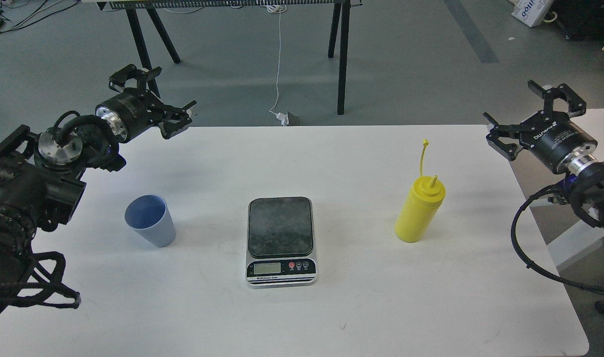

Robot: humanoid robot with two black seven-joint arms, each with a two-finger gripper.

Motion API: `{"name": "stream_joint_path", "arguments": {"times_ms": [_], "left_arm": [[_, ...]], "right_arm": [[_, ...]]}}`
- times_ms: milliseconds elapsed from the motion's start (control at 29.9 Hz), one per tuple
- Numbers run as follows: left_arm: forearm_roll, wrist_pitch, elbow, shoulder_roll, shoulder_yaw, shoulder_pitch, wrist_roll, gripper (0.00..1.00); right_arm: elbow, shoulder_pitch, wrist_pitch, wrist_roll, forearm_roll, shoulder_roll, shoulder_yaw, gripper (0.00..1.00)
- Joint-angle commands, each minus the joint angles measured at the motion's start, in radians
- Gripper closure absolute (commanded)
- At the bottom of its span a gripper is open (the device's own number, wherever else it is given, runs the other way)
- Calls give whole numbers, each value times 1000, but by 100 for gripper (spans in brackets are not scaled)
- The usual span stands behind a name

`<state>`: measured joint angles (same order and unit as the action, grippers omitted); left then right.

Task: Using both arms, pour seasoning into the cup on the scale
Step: 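Swing the left gripper outward and lower it toward the blue cup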

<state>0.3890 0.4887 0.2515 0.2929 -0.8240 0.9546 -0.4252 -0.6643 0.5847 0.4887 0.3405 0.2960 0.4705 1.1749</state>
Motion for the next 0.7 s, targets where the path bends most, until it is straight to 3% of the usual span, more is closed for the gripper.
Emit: {"name": "stream_joint_path", "arguments": {"times_ms": [0, 468, 668], "left_arm": [[-2, 0, 0, 3, 2, 0, 0, 0], [10, 0, 11, 6, -14, 23, 2, 0], [-128, 0, 11, 89, 66, 55, 6, 0]], "right_arm": [[0, 0, 0, 0, 0, -1, 2, 1], [0, -8, 0, 0, 0, -1, 2, 1], [5, -13, 0, 0, 0, -6, 0, 1]]}}
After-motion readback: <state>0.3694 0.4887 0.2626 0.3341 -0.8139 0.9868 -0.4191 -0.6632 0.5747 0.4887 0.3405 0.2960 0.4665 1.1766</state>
